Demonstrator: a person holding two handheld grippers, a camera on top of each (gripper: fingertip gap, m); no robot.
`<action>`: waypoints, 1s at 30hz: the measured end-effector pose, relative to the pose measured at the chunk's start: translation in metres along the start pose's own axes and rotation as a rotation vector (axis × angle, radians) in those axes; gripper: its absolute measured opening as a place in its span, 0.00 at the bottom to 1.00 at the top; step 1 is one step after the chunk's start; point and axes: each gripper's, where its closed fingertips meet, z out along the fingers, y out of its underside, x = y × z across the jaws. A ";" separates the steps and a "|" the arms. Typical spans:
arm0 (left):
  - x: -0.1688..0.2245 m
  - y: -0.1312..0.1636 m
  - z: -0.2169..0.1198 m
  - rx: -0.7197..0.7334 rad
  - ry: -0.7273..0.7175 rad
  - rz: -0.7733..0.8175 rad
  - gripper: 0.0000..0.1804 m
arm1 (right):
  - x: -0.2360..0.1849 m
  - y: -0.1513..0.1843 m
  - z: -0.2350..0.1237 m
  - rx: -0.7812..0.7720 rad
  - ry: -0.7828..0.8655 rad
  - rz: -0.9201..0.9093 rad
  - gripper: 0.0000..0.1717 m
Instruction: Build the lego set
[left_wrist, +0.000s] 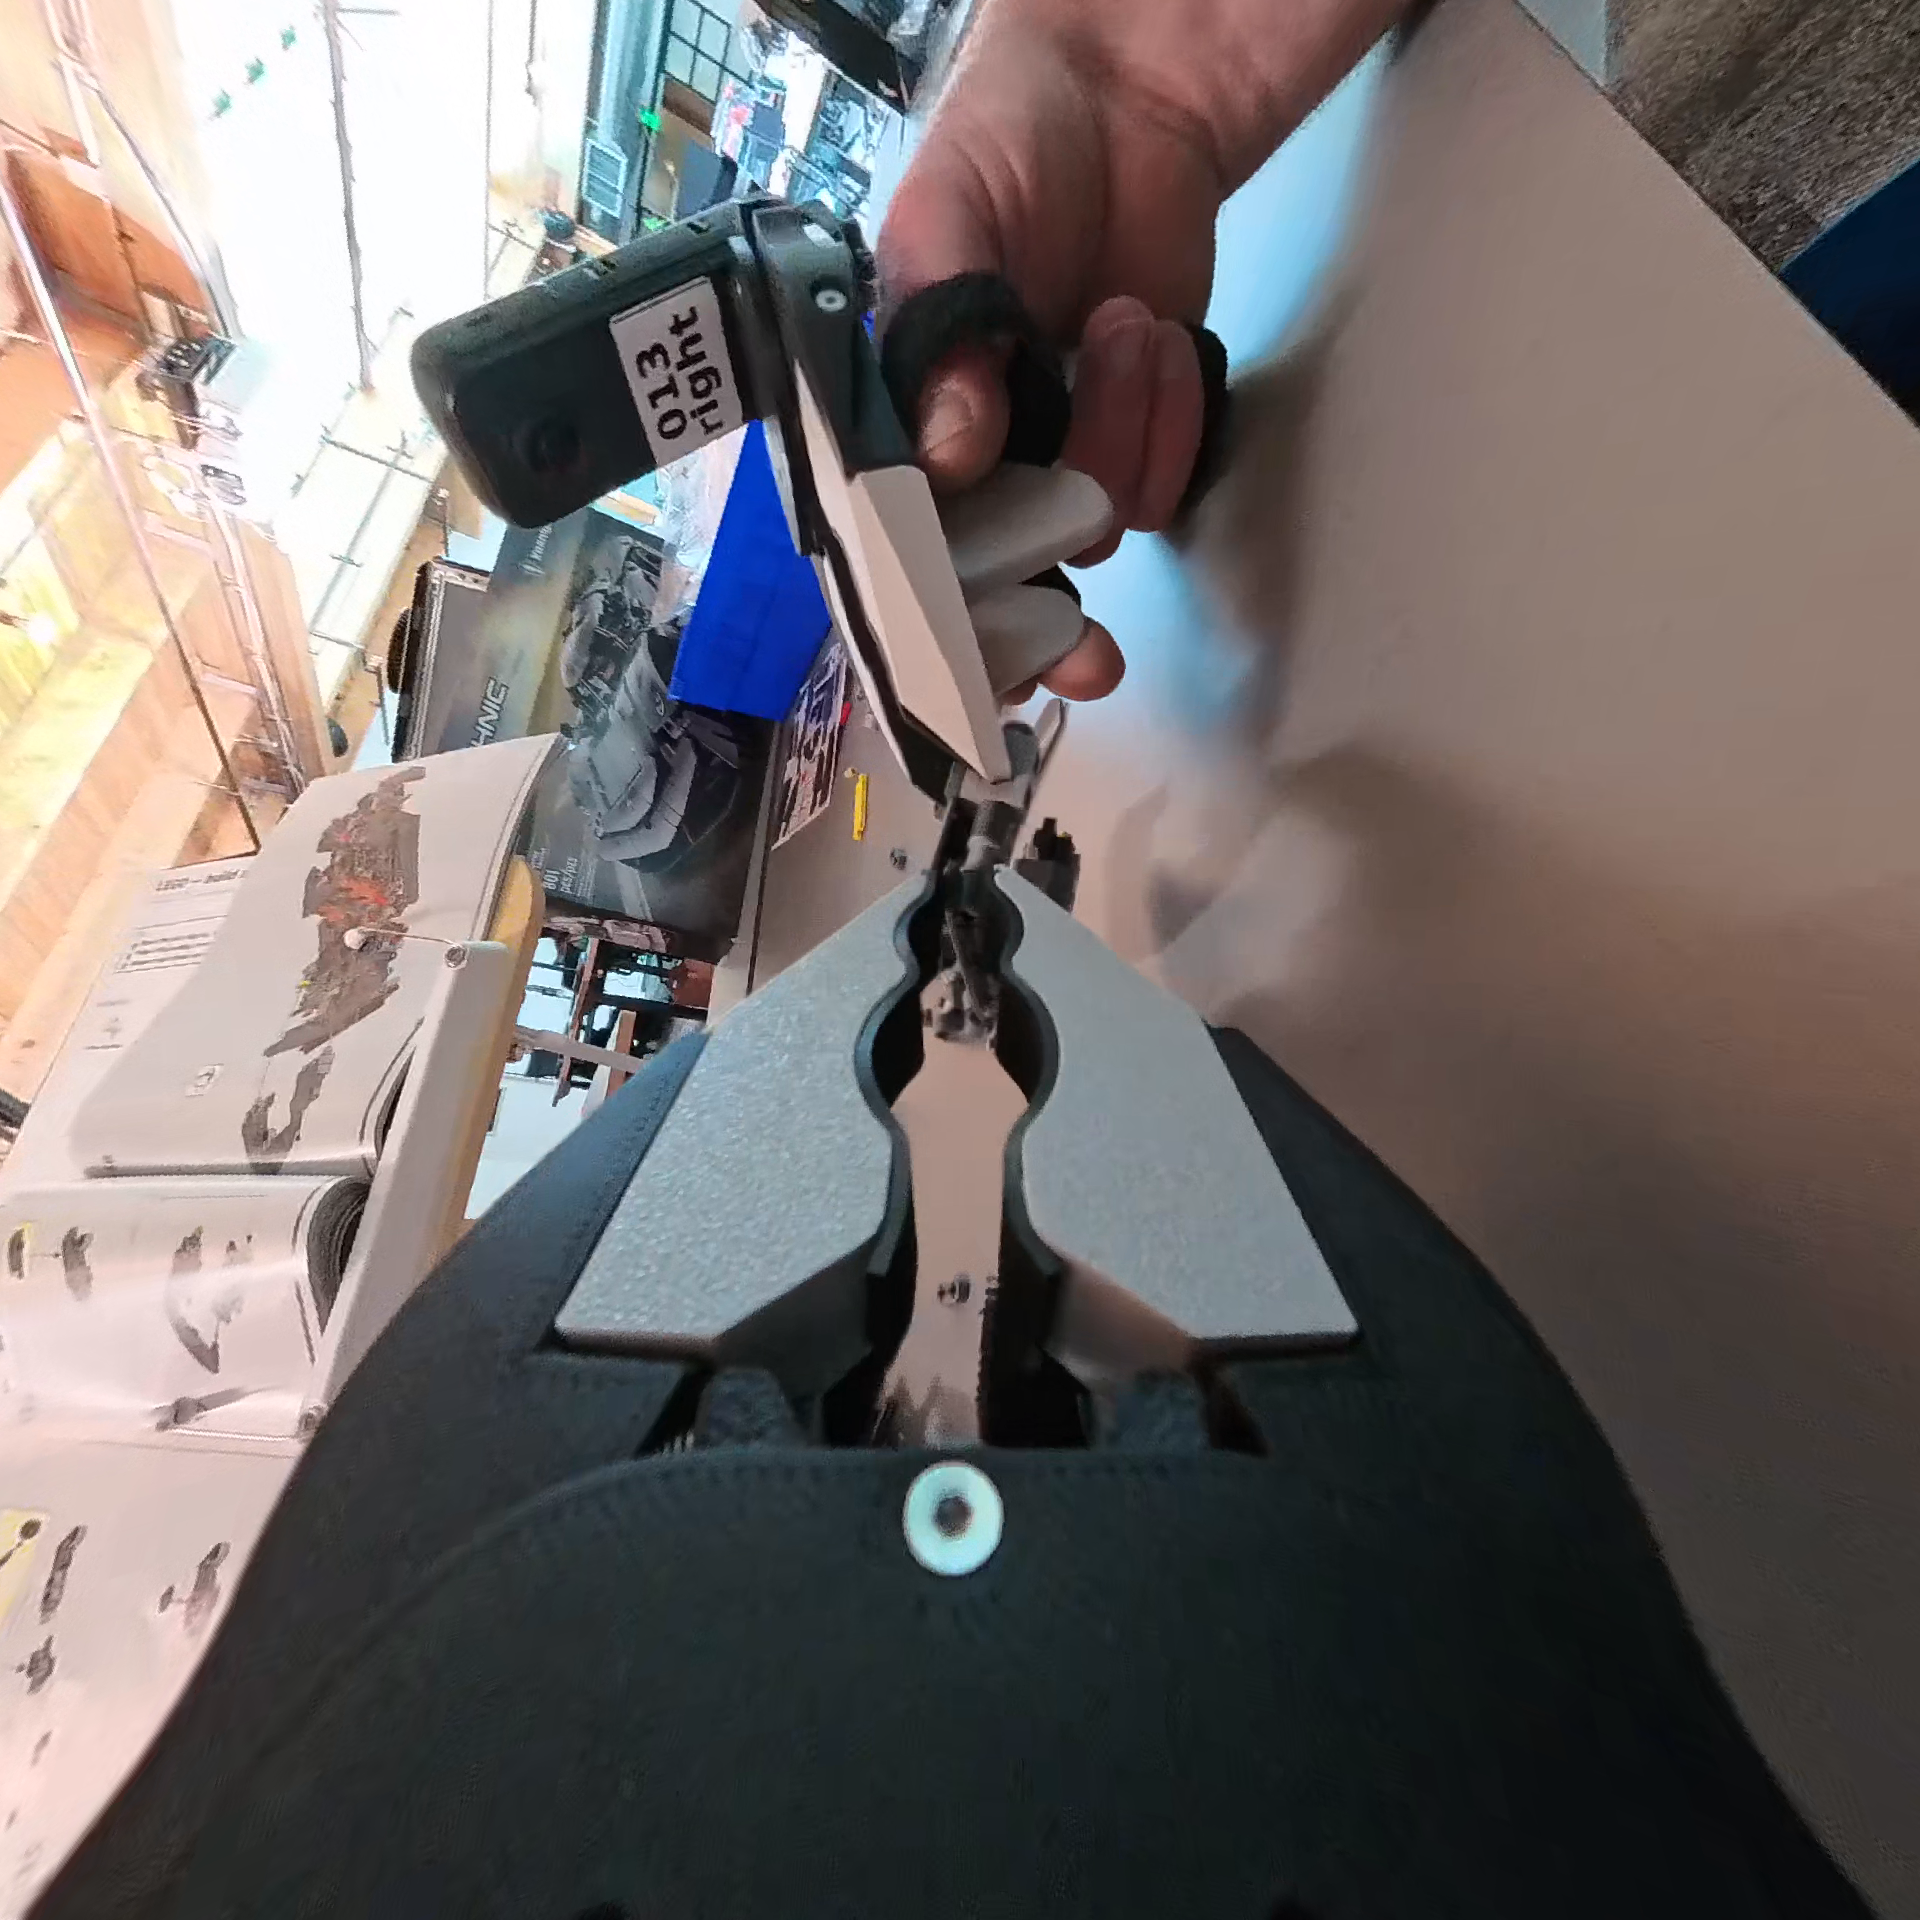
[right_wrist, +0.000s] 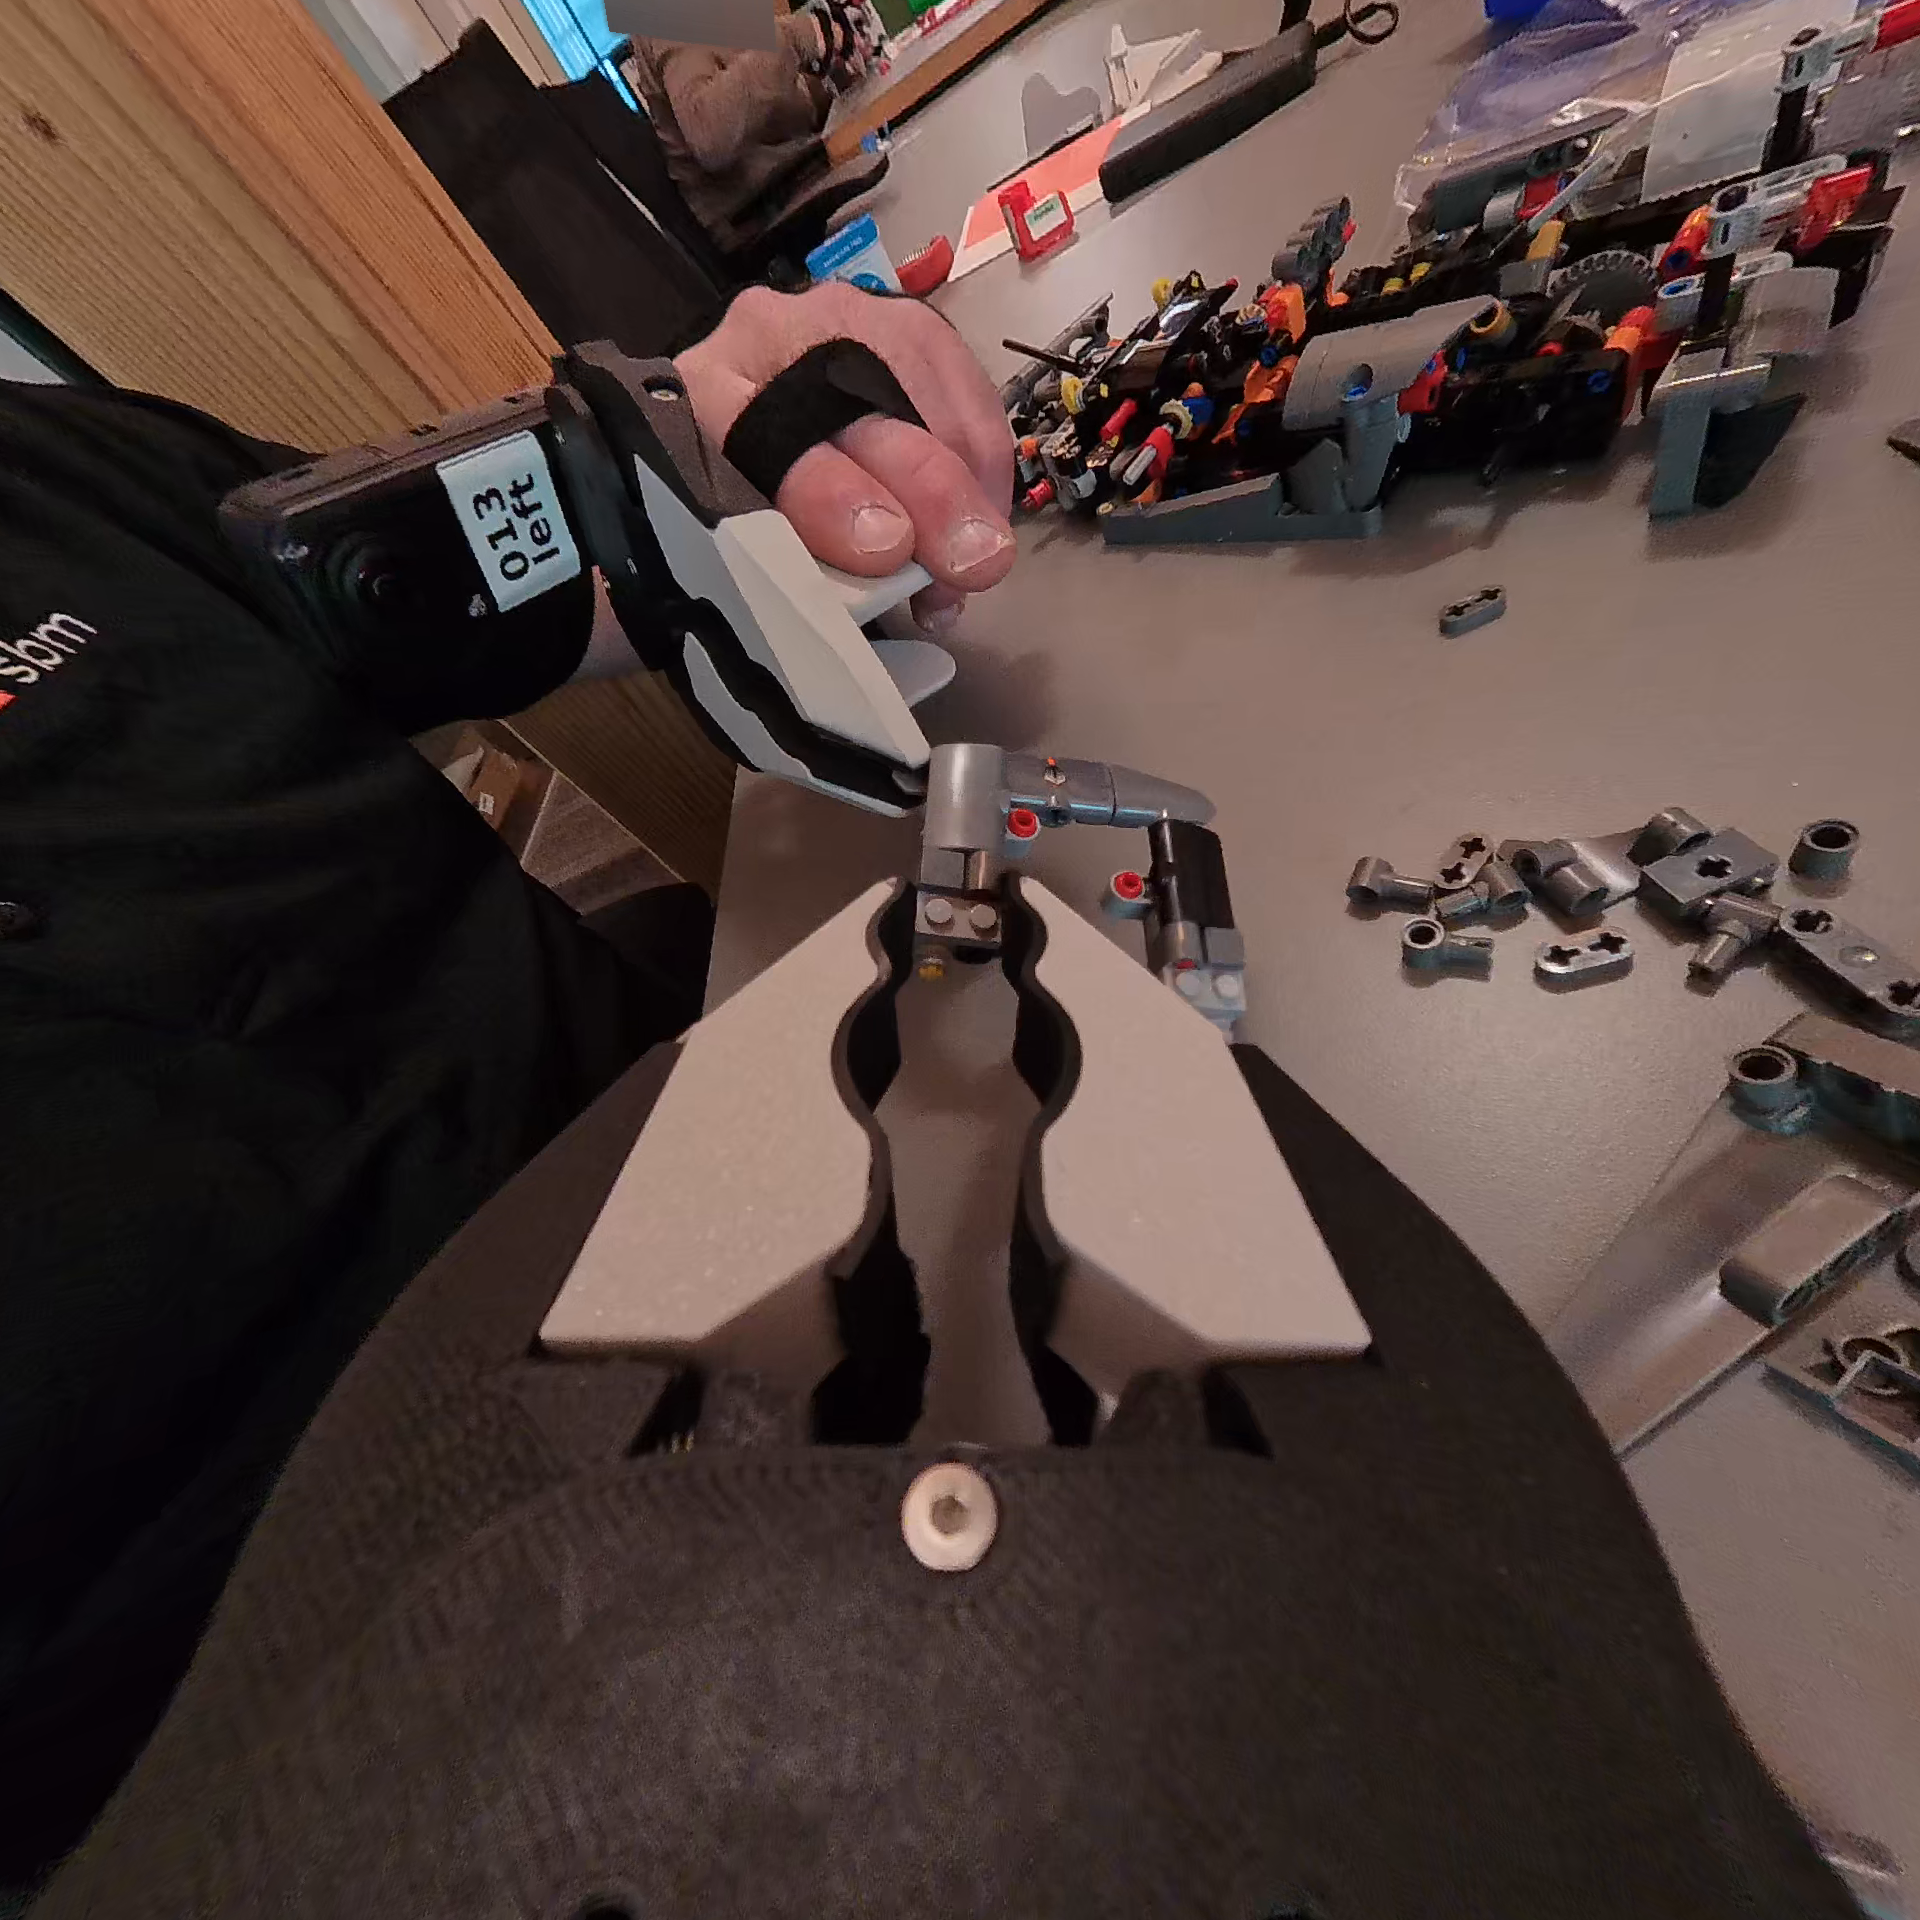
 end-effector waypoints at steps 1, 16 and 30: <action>0.001 0.000 0.000 -0.006 0.007 0.006 0.01 | 0.000 0.001 0.001 -0.009 0.006 -0.004 0.08; 0.023 0.010 0.001 -0.033 0.089 0.059 0.00 | 0.009 0.023 0.005 -0.168 0.064 -0.059 0.08; 0.022 0.011 0.000 -0.004 0.097 0.012 0.00 | 0.008 0.031 0.003 -0.219 0.085 -0.152 0.08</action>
